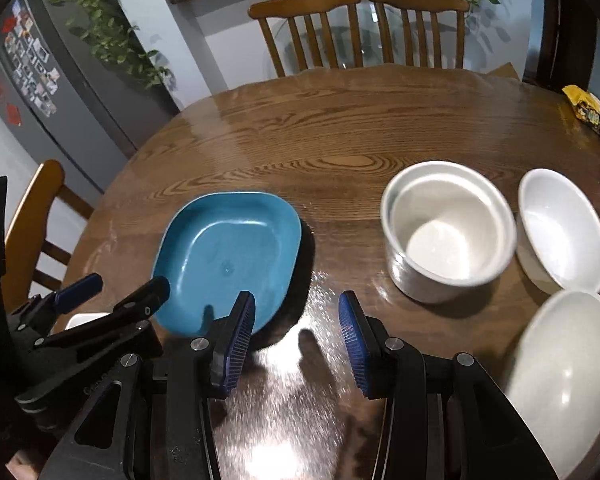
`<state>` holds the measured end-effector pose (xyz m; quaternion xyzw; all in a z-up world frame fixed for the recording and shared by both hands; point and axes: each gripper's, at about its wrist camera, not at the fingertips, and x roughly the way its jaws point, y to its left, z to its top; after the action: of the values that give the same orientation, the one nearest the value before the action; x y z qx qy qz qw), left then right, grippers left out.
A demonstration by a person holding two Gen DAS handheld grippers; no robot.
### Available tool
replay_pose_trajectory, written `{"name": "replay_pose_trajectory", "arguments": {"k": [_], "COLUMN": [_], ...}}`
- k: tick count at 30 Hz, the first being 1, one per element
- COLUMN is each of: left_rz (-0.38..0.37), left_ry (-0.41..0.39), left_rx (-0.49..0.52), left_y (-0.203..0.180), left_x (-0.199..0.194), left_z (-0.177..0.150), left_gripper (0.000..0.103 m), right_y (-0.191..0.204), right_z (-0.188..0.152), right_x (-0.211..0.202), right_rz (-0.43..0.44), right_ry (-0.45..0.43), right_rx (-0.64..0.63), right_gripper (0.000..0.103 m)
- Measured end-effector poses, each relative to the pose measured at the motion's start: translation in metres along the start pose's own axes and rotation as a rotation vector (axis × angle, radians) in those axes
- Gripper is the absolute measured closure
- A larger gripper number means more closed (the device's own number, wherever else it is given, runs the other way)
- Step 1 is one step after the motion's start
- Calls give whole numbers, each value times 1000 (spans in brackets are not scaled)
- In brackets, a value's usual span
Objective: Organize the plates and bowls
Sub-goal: 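Close both grippers on the teal dish rim, then lift the teal dish with both grippers and carry it over the stacked plates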
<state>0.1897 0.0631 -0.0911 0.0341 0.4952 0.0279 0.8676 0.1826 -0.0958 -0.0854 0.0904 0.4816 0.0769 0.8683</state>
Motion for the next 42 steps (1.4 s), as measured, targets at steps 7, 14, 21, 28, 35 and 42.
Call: {"name": "replay_pose_trajectory", "arguments": {"k": [7, 14, 21, 28, 35, 42], "left_rz": [-1, -61, -58, -72, -87, -101], "left_ry": [68, 96, 88, 56, 6, -33], "left_rx": [22, 35, 54, 44, 35, 22], "left_y": [-1, -3, -10, -9, -6, -2], "left_x": [22, 26, 26, 7, -29, -60], "left_z": [1, 0, 1, -6, -17, -26], "left_gripper": [50, 76, 85, 87, 87, 87], "right_y": [7, 11, 13, 15, 17, 20], "right_z": [-3, -3, -3, -5, -10, -20], "right_x": [19, 30, 34, 17, -13, -43], "right_rz": [-19, -27, -27, -21, 8, 41], "right_ry": [39, 70, 66, 22, -26, -62], "right_rx": [-31, -58, -70, -68, -65, -68], "right_gripper": [59, 69, 87, 91, 91, 91]}}
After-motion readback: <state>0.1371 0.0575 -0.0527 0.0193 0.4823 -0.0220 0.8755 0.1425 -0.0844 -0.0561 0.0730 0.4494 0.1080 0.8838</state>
